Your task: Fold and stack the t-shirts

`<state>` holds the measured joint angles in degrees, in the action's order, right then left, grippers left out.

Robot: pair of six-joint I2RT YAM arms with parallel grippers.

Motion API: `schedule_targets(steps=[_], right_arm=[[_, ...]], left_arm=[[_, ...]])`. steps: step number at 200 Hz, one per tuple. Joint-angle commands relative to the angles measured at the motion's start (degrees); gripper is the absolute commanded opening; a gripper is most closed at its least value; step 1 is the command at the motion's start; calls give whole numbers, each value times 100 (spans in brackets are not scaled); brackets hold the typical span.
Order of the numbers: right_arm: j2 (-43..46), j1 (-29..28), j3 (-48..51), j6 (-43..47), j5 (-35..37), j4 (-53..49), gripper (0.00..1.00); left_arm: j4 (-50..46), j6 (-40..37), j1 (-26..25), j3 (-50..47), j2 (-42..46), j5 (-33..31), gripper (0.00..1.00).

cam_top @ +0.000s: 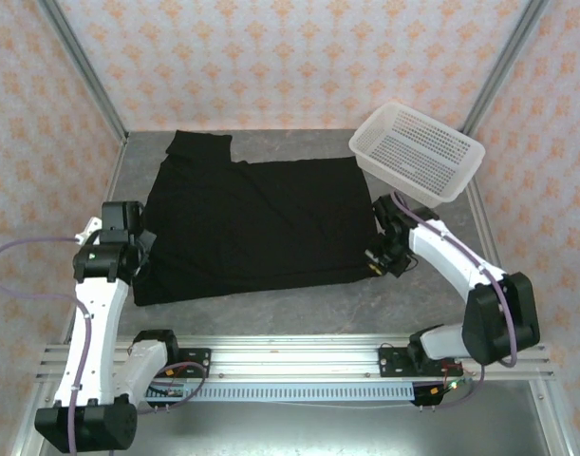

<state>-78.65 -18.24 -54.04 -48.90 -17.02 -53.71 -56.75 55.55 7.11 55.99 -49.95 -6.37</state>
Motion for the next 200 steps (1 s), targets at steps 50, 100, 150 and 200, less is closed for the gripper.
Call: schedule_targets(steps=[50, 100, 150, 200], right_arm=[[-778, 140, -675, -6, 220, 197, 0], [-1210, 231, -989, 50, 334, 151, 0], [-1461, 263, -1192, -72, 224, 243, 0], [-1623, 265, -1371, -61, 228, 363, 0]], left_arm=[[838, -598, -51, 454, -1115, -139, 0], [1026, -1257, -44, 856, -1729, -143, 0], [948, -2085, -44, 1673, -2698, -38, 0], [677, -2672, -50, 1955, -3240, -341, 0]])
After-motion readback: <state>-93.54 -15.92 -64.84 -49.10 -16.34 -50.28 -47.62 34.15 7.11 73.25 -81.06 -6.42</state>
